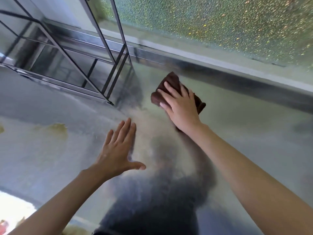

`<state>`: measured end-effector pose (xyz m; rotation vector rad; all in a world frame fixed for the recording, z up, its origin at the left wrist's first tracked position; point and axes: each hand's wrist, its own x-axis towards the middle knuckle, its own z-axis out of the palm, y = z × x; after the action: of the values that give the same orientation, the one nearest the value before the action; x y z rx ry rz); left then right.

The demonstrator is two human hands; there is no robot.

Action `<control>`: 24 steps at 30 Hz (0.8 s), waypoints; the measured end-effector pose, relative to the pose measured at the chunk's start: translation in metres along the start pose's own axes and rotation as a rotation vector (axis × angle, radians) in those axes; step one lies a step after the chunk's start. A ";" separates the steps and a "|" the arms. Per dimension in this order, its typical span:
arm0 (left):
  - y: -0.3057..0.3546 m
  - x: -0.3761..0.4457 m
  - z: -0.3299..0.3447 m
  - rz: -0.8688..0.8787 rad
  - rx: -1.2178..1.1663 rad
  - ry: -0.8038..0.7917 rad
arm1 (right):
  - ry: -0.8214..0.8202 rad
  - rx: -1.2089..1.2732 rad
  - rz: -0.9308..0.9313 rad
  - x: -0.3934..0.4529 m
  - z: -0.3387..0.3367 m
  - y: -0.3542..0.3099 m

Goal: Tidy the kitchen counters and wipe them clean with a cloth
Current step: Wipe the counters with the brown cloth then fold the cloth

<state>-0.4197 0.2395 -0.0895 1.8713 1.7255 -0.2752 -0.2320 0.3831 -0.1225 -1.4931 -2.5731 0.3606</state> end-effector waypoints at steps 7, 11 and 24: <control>-0.002 0.002 0.003 0.001 -0.066 0.021 | -0.213 -0.020 -0.462 -0.065 0.000 -0.025; -0.004 0.001 0.006 0.011 -0.044 0.052 | -0.180 -0.002 -0.274 0.029 -0.003 -0.011; -0.018 -0.037 0.016 -0.170 -0.118 0.162 | -0.200 0.010 -0.499 -0.054 0.014 -0.061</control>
<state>-0.4384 0.1994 -0.0882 1.7051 1.9694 -0.0868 -0.2595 0.3050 -0.1188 -0.7950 -2.9667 0.4701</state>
